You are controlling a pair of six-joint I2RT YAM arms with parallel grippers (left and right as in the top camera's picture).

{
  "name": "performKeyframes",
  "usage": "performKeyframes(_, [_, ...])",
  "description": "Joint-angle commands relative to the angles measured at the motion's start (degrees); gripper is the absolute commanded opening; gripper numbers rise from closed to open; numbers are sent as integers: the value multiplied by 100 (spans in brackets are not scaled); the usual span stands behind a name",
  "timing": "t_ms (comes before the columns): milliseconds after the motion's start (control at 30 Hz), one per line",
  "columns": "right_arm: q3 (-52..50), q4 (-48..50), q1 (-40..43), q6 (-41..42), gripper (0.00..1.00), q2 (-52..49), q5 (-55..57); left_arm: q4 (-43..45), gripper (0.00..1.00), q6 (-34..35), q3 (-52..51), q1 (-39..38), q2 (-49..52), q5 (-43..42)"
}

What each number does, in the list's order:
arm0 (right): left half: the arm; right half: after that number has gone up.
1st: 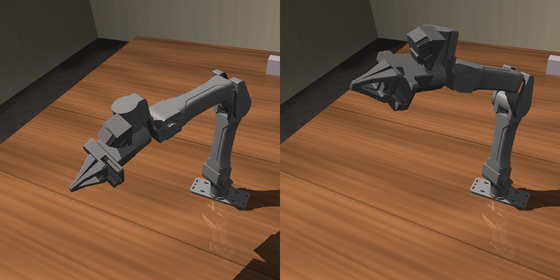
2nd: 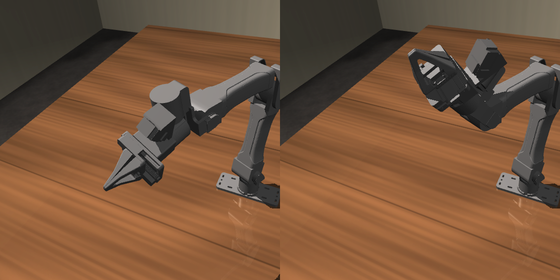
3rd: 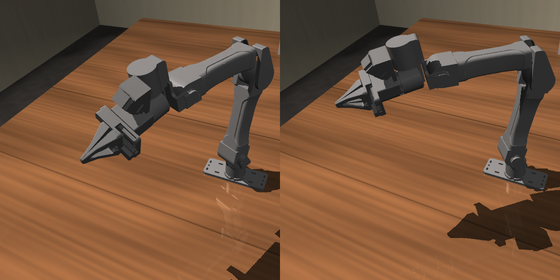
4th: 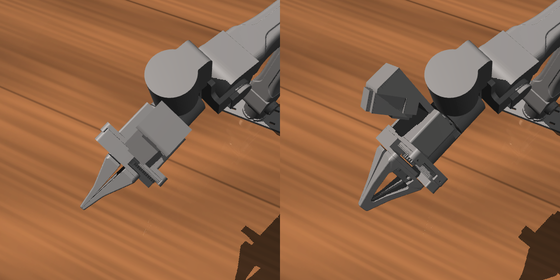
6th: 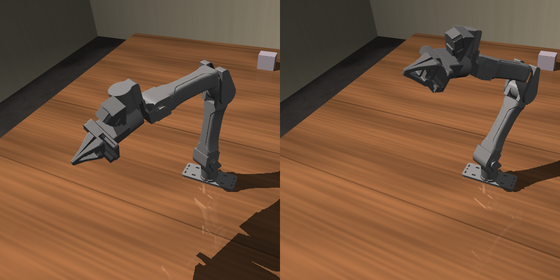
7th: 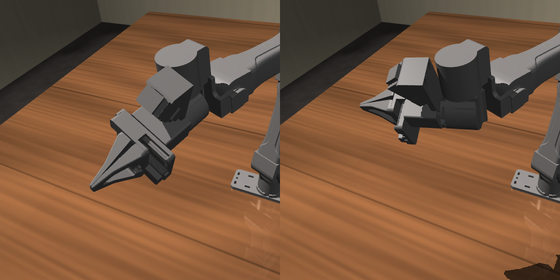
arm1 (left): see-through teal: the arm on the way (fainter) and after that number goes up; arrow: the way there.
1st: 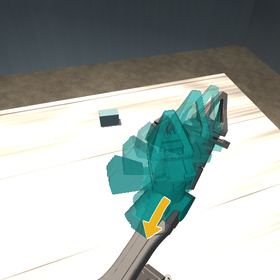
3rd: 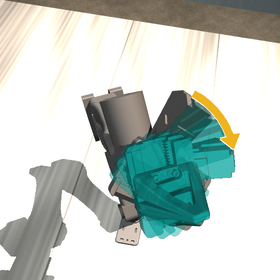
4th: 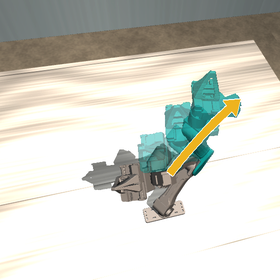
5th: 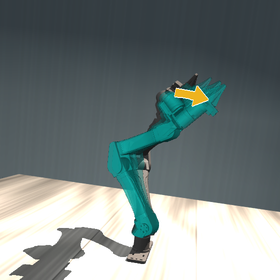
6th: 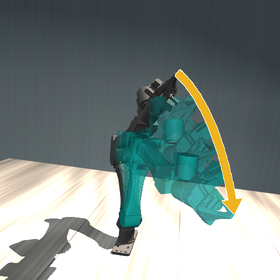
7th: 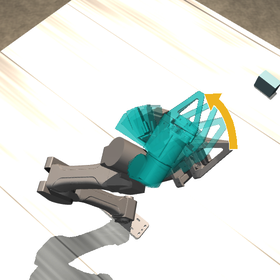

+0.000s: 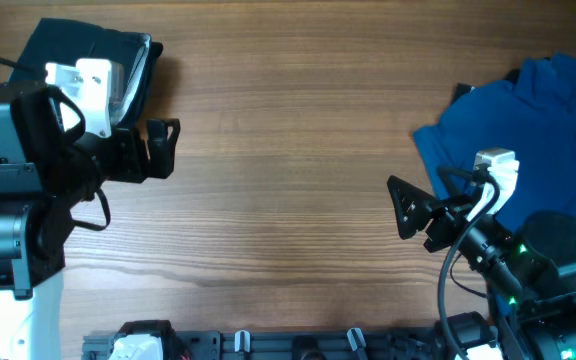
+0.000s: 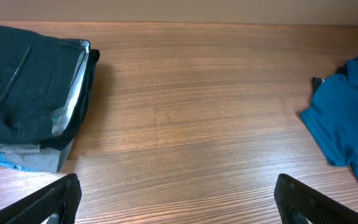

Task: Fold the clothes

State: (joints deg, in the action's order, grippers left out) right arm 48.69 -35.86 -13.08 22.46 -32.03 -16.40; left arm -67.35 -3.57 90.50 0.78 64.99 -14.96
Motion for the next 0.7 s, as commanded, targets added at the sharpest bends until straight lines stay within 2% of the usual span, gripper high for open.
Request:
performKeyframes(0, [76, -101, -24, 1488, 100, -22, 98, -4, 100, 63, -26, -31, 42, 50])
performKeyframes(33, [76, -245, -24, 1770, 100, -24, 131, -4, 100, 63, -26, -31, 42, 50])
performKeyframes(100, [76, -452, -24, 1731, 100, -22, 446, -4, 100, 63, -26, -31, 42, 50])
performKeyframes(200, [76, -302, -24, 1086, 100, -22, 855, -4, 100, 63, -26, -31, 42, 50])
performKeyframes(267, [76, 66, -24, -481, 100, -22, 717, -4, 100, 63, -26, -31, 42, 50])
performKeyframes(400, [70, 249, -24, -2221, 100, -22, 612, -4, 100, 63, -26, -31, 42, 50])
performKeyframes(433, [-83, 448, 7, -3049, 100, 92, 612, -4, 100, 63, -26, -31, 42, 50])
performKeyframes(500, [-380, 763, 61, -3292, 100, 356, 605, -4, 100, 63, -26, -31, 42, 50])
performKeyframes(667, [-1729, 1331, 341, -3281, 100, 1613, 608, -4, 100, 63, -26, -31, 42, 50])
